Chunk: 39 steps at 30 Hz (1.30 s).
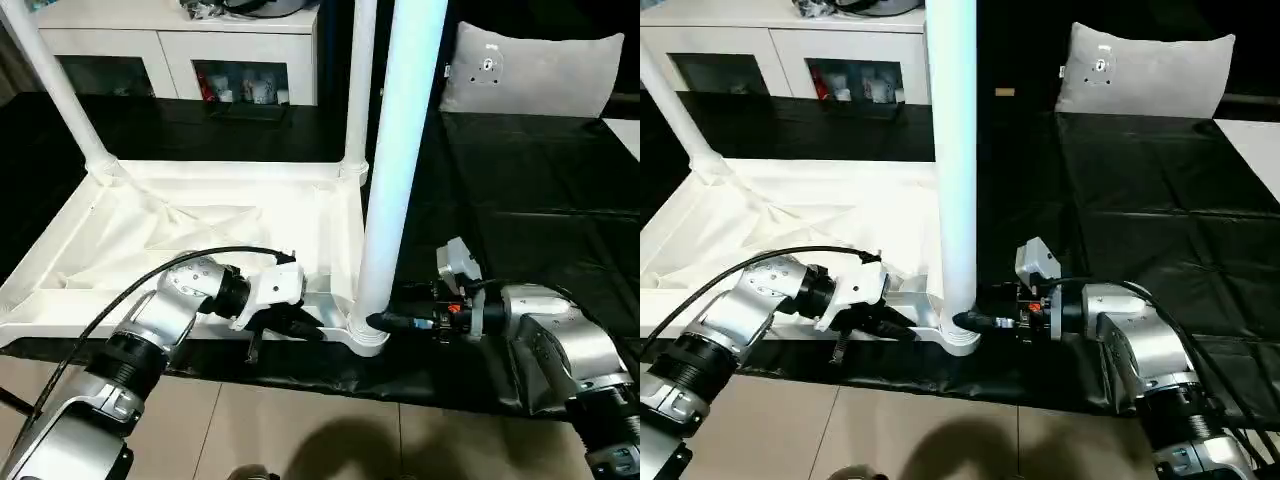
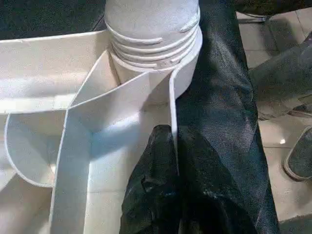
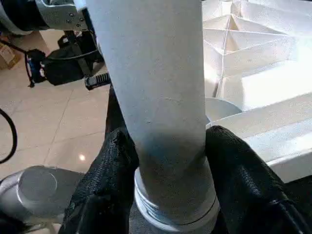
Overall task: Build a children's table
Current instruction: Rotate leg to tighten
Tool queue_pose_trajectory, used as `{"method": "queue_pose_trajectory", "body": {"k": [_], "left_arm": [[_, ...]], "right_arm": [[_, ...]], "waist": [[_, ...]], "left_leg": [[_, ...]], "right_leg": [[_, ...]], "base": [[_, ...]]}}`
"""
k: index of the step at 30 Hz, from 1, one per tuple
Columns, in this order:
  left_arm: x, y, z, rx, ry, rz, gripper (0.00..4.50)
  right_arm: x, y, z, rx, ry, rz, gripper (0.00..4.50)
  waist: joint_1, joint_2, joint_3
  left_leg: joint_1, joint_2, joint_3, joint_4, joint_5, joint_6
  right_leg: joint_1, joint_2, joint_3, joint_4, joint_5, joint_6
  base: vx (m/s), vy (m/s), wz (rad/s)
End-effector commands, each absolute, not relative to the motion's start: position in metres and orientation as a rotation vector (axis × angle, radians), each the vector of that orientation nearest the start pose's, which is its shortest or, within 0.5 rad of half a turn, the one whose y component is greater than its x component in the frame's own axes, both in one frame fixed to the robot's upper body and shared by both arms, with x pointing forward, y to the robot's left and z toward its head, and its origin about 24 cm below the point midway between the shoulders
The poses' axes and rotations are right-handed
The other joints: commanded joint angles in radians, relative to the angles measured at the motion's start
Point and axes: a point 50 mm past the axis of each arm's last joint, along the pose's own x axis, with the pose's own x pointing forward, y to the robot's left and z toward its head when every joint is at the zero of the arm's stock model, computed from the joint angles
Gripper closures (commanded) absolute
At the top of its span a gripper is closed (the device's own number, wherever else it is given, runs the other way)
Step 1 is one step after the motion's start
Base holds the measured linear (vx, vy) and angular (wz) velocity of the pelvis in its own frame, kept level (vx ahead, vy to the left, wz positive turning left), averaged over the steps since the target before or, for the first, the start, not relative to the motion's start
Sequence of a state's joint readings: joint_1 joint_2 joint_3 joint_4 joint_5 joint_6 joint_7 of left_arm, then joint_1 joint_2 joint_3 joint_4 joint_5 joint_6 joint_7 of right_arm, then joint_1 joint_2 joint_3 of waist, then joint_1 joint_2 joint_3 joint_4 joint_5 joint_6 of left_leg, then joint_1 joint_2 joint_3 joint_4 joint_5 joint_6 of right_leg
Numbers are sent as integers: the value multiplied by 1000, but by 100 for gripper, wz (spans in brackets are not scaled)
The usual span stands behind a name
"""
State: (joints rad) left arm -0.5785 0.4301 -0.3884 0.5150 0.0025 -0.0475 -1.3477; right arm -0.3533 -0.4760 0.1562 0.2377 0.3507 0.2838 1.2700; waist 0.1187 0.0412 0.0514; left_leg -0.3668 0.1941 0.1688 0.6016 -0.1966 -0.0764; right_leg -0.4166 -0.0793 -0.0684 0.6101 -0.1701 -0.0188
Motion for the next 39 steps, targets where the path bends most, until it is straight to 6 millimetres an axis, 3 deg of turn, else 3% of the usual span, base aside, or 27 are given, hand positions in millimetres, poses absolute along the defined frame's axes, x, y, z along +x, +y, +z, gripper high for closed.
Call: {"method": "queue_pose_trajectory", "body": {"k": [1,6,9,10,11,12,15,18,20,21,25,30,31,33,39], "left_arm": [[303,117,63,551,344,-1539,450],[312,104,67,458,313,-1394,450],[320,87,70,370,302,-1260,450],[323,80,71,340,300,-1209,450],[324,78,71,331,300,-1192,450],[327,74,72,310,299,-1160,450],[334,65,74,285,289,-1055,450],[341,58,77,285,263,-952,450],[341,53,81,268,243,-925,450],[341,53,81,268,243,-925,450],[339,60,80,303,243,-945,450],[337,70,76,345,242,-976,450],[336,75,75,374,242,-1008,450],[334,80,73,391,248,-1038,450],[328,90,70,441,258,-1161,450]], "right_arm": [[271,-149,71,53,276,1392,259],[272,-132,61,40,320,1245,259],[288,-113,56,69,323,1019,259],[294,-106,56,78,323,940,260],[296,-104,55,81,324,913,260],[301,-100,56,87,327,855,261],[315,-92,58,124,322,704,261],[325,-82,63,154,289,622,261],[326,-77,66,137,235,625,191],[326,-77,66,137,235,625,191],[323,-92,69,120,183,642,163],[321,-118,71,101,156,658,123],[319,-132,72,74,150,694,103],[316,-145,74,49,153,741,91],[305,-163,78,-36,189,927,46]], "waist": [[-1,-17,-68],[-1,-19,-66],[-17,-19,-59],[-26,-15,-59],[-37,-19,-58],[-42,-14,-61],[-60,-17,-66],[-68,-12,-75],[-64,-17,-75],[-62,-17,-76],[-55,-15,-76],[-51,-13,-74],[-51,-10,-73],[-50,-16,-73],[-45,-16,-71]], "left_leg": [[2,29,-1,-68,-148,60],[3,27,-3,-72,-152,41],[1,22,-4,-77,-184,16],[0,20,-6,-78,-193,4],[1,15,-9,-79,-204,-4],[0,15,-11,-80,-194,-5],[-3,11,-8,-75,-178,4],[-7,11,-6,-66,-116,24],[-8,11,-2,-63,-84,52],[-10,11,-2,-63,-76,59],[-7,16,-3,-63,-63,85],[-5,18,-1,-64,-92,89],[-6,17,-3,-65,-99,87],[-6,15,-2,-63,-104,89],[-5,18,-3,-62,-124,98]], "right_leg": [[61,-59,41,-78,-289,-177],[59,-60,41,-80,-334,-155],[57,-59,38,-89,-416,-126],[57,-59,36,-92,-450,-110],[58,-60,33,-100,-490,-93],[61,-59,34,-99,-485,-84],[59,-55,35,-96,-420,-101],[62,-52,39,-83,-263,-148],[66,-52,39,-77,-174,-178],[69,-52,39,-75,-162,-182],[71,-53,39,-68,-108,-203],[72,-54,39,-71,-135,-206],[73,-55,38,-73,-153,-202],[75,-52,38,-75,-159,-196],[73,-55,36,-79,-206,-193]], "base": [[0,0,0],[0,0,0],[0,0,0],[0,0,0],[0,0,0],[0,0,0],[0,0,0],[0,0,0],[0,0,0],[53,-10,3],[0,0,0],[0,0,0],[0,0,0],[0,0,0],[0,0,0]]}}
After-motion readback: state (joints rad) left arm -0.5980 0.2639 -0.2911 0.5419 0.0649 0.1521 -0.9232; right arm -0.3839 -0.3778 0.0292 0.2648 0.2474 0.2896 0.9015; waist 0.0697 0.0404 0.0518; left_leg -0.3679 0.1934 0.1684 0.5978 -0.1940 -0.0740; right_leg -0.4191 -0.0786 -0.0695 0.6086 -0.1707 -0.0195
